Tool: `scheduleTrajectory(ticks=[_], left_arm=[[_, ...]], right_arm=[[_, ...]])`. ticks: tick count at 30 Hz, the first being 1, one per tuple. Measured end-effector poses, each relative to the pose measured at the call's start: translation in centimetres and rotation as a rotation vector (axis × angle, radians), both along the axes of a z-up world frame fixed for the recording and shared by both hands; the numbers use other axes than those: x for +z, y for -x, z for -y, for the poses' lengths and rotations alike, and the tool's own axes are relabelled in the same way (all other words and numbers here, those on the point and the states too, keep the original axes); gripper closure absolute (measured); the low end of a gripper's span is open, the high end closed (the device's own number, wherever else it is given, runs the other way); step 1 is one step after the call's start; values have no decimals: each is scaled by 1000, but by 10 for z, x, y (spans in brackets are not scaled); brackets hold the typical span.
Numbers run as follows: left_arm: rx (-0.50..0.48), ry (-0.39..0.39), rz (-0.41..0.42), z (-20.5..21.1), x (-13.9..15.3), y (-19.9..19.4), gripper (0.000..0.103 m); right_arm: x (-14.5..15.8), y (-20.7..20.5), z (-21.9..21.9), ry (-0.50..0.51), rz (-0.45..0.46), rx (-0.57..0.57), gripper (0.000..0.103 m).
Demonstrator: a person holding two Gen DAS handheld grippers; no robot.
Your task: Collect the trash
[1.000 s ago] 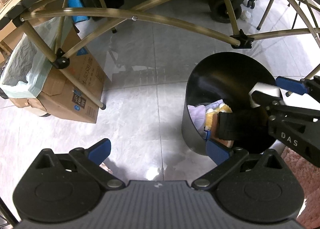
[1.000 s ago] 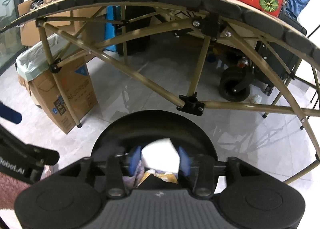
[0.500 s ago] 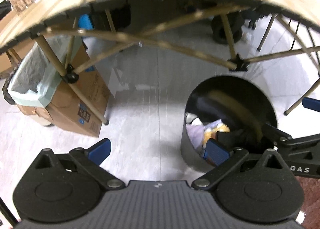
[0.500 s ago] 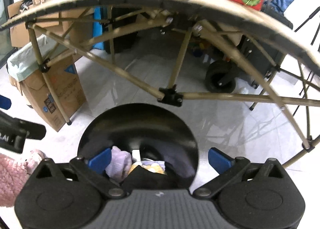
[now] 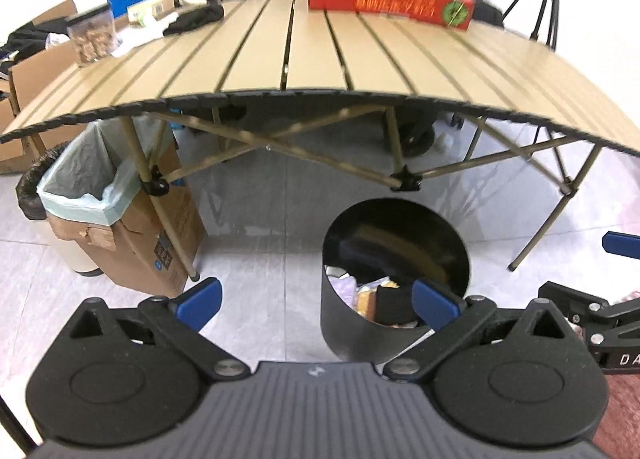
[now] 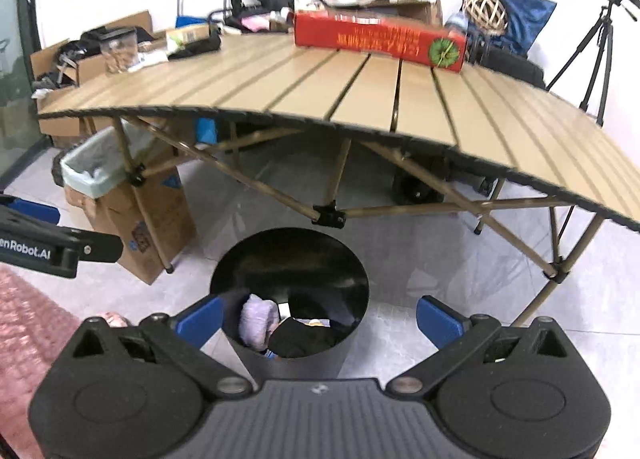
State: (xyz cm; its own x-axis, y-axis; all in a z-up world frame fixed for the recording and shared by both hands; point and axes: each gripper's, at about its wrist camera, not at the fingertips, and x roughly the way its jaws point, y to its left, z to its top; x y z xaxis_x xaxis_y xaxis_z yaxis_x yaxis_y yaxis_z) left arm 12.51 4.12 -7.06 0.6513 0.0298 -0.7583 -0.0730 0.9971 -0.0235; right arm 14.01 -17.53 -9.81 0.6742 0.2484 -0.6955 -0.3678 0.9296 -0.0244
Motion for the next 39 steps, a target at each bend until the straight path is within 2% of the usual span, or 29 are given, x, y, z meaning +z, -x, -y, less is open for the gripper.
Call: scheduleTrajectory(ticks=[9, 12, 17, 24, 39], left_arm=[[-20, -52, 83, 15, 17, 65, 0], [-34, -64, 94, 19, 20, 81, 0], [-51, -74, 117, 24, 25, 101, 0], [-63, -75, 149, 27, 33, 112, 0], [-75, -83, 168, 31, 36, 116, 0]], right_arm=[[32, 59, 22, -57, 43, -25, 0], [37, 78, 26, -59, 61, -28, 0], [35, 99, 30, -79, 42, -40, 0], [34, 116, 31, -91, 38, -44, 0], [39, 120, 35, -100, 57, -60, 0]])
